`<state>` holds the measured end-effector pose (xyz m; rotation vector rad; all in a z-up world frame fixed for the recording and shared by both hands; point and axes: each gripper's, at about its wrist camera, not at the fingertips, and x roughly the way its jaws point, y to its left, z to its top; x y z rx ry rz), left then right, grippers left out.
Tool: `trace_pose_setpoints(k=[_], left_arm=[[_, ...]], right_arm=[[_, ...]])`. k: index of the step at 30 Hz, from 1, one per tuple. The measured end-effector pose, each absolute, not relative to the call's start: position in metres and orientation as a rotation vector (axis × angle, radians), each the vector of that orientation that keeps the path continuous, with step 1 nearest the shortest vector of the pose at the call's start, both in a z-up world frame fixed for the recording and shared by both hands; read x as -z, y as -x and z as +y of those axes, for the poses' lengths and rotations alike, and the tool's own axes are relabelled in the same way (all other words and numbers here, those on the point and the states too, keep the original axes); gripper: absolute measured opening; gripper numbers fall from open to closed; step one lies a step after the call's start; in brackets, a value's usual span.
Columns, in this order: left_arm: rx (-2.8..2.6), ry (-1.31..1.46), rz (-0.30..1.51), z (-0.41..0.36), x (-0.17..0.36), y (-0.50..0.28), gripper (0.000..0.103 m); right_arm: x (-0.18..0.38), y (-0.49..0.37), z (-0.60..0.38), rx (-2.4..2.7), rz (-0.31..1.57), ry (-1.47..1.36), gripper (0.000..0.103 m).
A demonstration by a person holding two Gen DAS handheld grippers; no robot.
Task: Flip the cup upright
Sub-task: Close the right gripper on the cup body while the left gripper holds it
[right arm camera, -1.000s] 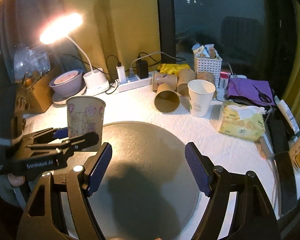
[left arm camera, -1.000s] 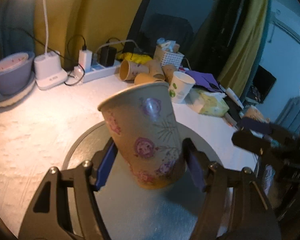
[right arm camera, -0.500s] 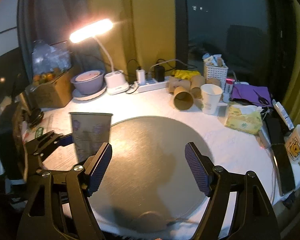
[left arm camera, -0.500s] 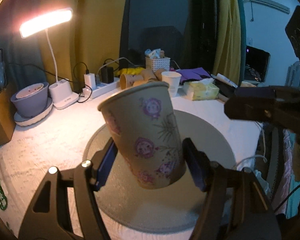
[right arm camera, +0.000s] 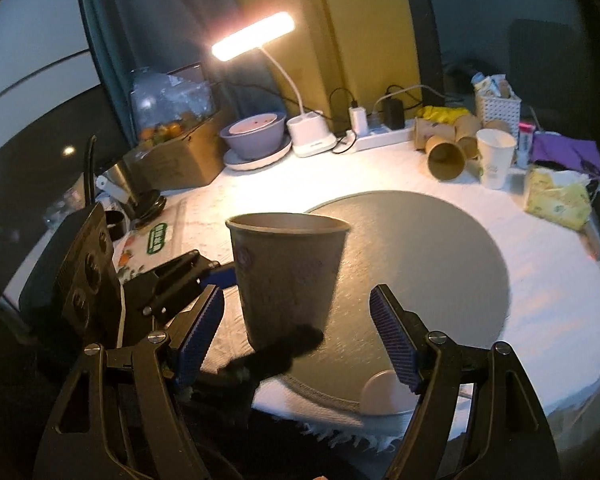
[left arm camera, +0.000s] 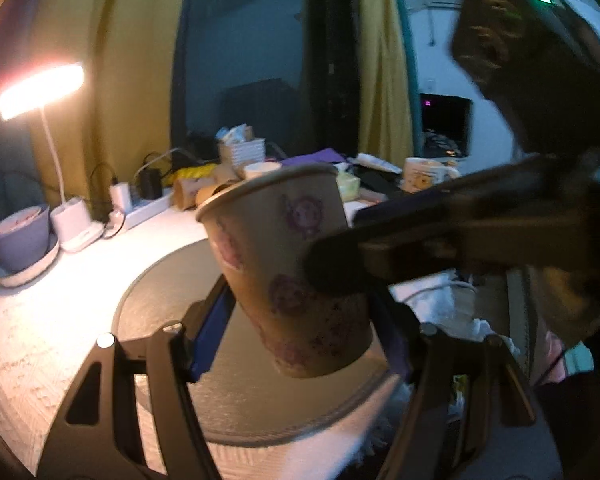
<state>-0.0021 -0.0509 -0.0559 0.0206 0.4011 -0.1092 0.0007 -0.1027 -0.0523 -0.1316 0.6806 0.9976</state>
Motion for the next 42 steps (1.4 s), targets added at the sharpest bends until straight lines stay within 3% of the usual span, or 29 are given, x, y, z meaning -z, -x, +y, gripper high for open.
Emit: trace_pose_setpoints(k=[22,30,33,42], left_arm=[[0.22,-0.095,0.381,-0.071,0.065,0.01,0.068],[0.212,-0.08,0.408,-0.068,0.068,0.008,0.07],[0.199,-0.075,0.413,-0.066,0.069,0.007,0.084],[0.189,-0.002,0.444,-0.055,0.074,0.009,0.089]], right_arm=[[0.075,-0.029,-0.106,-1.082,0.858,-0.002,0.078],[0.079,-0.031,-0.1,-1.094,0.87,0.004,0.069],[0.081,-0.032,-0.097,-1.093,0.873,0.019,0.069],[0.079,-0.038,-0.091,-1.072,0.855,0.032,0.068]])
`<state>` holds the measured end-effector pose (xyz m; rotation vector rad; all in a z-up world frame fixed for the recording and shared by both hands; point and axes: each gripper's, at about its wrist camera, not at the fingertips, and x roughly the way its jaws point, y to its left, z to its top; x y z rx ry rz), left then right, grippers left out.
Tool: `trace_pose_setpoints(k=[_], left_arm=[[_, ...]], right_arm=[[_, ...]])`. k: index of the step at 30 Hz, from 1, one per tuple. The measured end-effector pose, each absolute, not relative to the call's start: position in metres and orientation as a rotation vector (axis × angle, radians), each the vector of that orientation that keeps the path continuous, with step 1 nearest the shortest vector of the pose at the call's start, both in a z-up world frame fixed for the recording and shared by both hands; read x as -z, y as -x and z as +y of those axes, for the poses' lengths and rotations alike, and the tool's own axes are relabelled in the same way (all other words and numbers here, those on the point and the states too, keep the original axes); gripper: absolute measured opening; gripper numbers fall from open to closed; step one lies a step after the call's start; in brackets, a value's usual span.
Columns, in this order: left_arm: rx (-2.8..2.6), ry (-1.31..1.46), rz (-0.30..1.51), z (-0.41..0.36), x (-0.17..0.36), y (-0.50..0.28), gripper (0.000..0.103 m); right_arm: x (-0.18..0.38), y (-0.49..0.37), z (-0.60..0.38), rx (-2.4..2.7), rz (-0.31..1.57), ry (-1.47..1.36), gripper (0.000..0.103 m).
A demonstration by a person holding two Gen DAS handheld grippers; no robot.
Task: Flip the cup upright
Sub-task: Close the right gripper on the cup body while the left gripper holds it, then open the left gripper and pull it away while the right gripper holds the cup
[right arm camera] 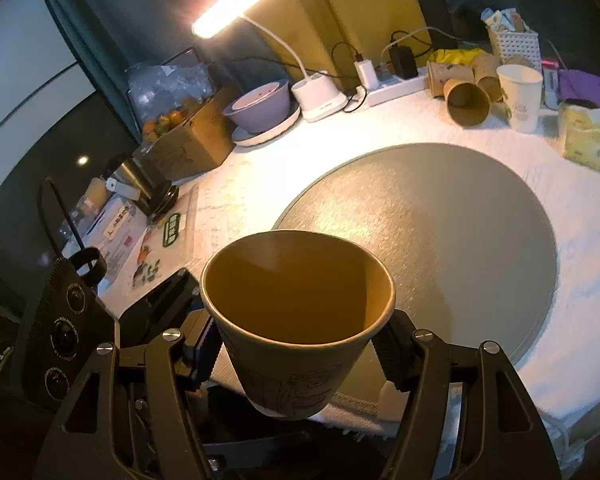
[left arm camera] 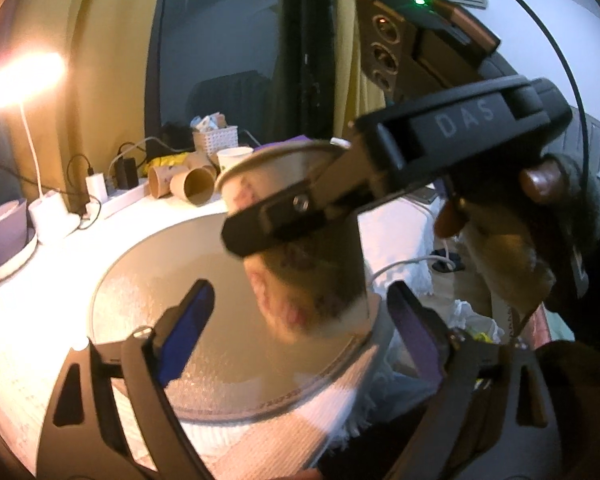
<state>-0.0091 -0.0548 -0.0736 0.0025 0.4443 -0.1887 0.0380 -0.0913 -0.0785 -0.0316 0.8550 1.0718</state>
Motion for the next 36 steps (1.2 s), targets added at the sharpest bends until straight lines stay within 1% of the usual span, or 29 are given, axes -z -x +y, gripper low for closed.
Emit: trace_pose_setpoints(k=[16,25,32,36], left_arm=[[0.119,0.188,0.493,-0.006,0.073,0.007,0.09],[-0.02,0.332,0.506,0.037,0.075,-0.003,0.09],[-0.142,0.471,0.554,0.073,0.091,-0.014,0.09],[-0.16,0.49,0.57,0.079,0.095,-0.015,0.09]], right_arm=[[0.068,-0.064,-0.078,-0.9,0.703,0.13,0.069],[0.075,-0.079,-0.067,-0.82,0.627,0.181,0.068],[0.086,-0.085,-0.059,-0.738,0.567,0.228,0.068],[0.094,-0.089,-0.058,-0.707,0.562,0.233,0.068]])
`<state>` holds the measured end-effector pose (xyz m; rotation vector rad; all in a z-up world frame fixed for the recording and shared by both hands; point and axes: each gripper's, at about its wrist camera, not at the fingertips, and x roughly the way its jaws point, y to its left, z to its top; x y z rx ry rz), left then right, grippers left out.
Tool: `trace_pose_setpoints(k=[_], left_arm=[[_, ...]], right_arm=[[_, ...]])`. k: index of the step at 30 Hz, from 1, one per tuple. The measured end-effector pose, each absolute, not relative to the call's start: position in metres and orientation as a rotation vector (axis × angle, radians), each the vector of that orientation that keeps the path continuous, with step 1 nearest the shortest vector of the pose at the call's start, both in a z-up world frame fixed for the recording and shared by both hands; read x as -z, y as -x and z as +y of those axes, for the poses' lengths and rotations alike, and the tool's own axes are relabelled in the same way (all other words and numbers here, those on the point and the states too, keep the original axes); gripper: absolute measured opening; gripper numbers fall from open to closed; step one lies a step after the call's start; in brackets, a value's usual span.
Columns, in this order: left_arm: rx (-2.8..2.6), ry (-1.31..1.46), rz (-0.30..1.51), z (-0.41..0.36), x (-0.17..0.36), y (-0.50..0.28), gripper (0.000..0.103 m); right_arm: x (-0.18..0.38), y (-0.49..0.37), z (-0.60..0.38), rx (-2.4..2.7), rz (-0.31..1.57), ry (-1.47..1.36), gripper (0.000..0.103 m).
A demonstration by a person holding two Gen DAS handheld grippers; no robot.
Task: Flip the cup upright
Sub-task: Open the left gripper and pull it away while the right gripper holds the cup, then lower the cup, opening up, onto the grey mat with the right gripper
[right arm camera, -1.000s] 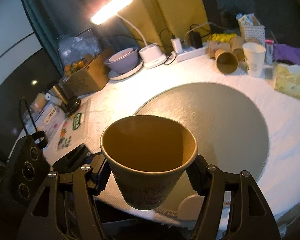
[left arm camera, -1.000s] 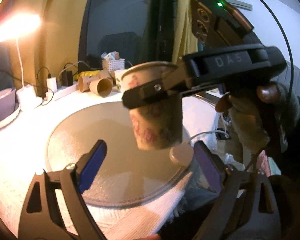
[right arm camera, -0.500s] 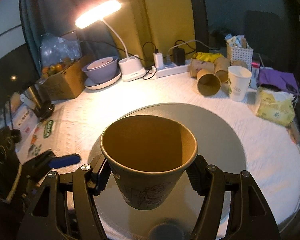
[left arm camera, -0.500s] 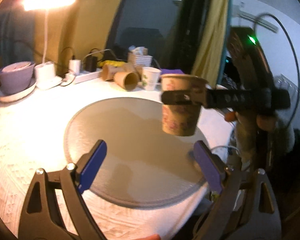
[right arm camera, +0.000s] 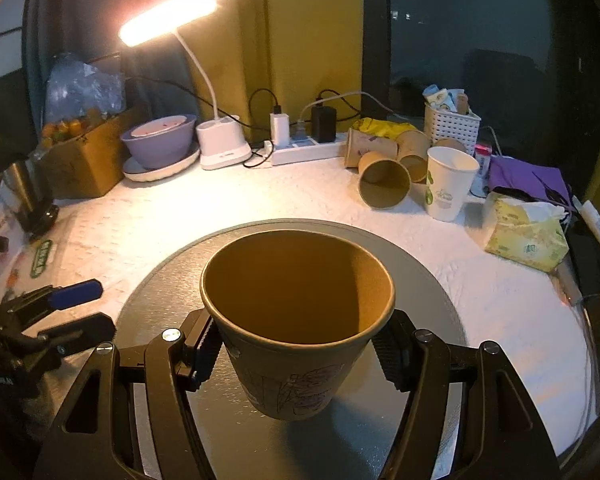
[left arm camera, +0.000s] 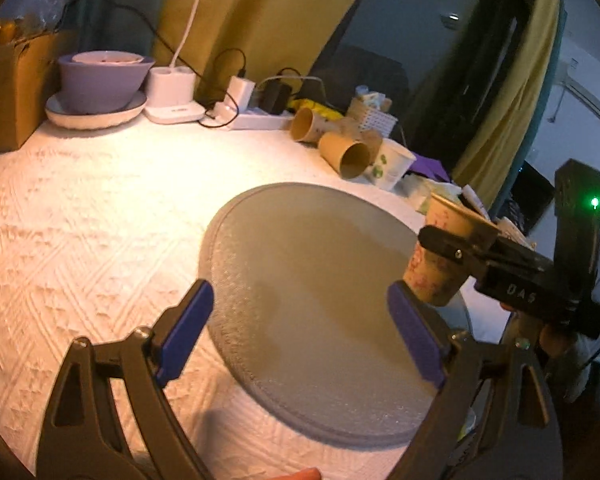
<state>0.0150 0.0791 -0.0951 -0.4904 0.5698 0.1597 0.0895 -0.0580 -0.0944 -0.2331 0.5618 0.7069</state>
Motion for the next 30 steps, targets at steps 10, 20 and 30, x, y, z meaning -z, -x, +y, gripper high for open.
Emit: trace_pose_setpoints(k=[10,20,30], left_arm=[[-0.176,0.493,0.595,0.078,0.096,-0.019,0.09],[-0.162,0.476,0.619,0.072,0.096,-0.023,0.09],[-0.145,0.457,0.613,0.065,0.09,-0.022,0.09]], right_arm=[[0.108,-0.085,-0.05,-0.69,0.564,0.265,0.069],[0.113,-0.08,-0.054,-0.673,0.565,0.282,0.069],[0.114,-0.077,-0.062,-0.651,0.577,0.278,0.071]])
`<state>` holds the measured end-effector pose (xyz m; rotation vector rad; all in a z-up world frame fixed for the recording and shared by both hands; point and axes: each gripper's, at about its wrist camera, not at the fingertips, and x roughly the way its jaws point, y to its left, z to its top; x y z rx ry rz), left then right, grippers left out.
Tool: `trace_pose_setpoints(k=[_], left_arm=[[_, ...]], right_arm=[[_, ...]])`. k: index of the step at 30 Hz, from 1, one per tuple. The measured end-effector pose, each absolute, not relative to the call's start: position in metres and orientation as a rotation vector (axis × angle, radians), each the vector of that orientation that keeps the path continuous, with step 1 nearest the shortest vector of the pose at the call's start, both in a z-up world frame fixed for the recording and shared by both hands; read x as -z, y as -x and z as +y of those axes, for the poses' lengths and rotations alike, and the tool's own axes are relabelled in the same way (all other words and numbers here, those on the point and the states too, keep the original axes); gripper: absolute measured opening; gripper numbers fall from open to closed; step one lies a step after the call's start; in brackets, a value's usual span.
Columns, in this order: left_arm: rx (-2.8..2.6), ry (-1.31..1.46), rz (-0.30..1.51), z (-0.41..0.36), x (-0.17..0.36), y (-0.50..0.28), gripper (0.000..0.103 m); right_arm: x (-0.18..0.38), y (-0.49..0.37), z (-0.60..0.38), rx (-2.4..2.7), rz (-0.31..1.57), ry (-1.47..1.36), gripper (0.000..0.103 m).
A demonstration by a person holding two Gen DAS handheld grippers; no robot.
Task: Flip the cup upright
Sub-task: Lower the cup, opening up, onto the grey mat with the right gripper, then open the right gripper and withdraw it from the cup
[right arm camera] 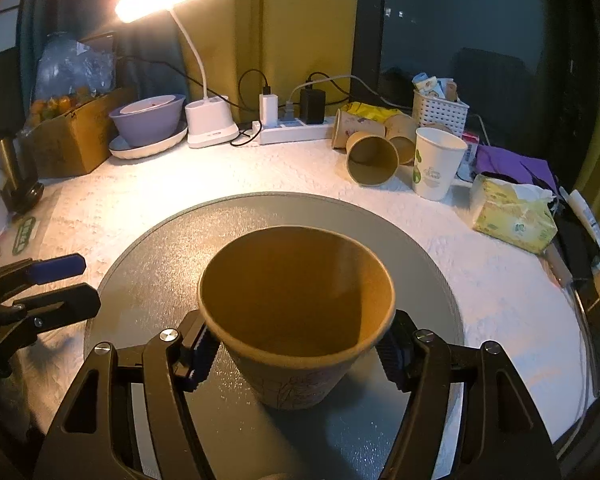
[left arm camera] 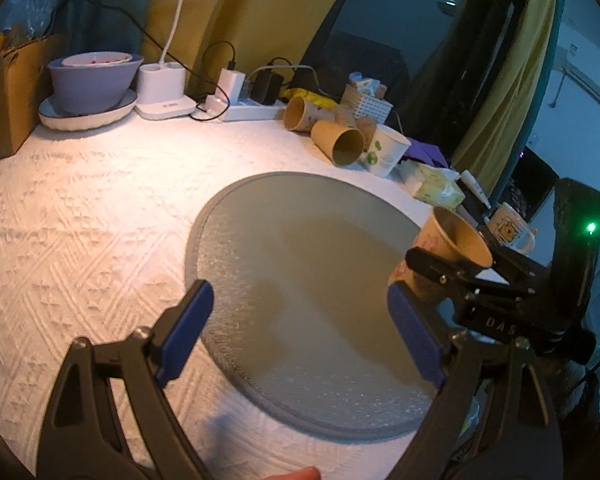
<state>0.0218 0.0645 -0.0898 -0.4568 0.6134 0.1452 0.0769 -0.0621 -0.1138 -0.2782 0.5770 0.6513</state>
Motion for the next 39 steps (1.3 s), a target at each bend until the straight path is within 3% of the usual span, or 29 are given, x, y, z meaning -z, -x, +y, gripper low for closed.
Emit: trace_pose_setpoints(k=[39], left_arm=[[-0.08,0.289,0.538,-0.005,0.05,0.012,0.09]], right_arm=[[0.07,-0.011,-0.128,-0.622,0.516,0.209,0.075]])
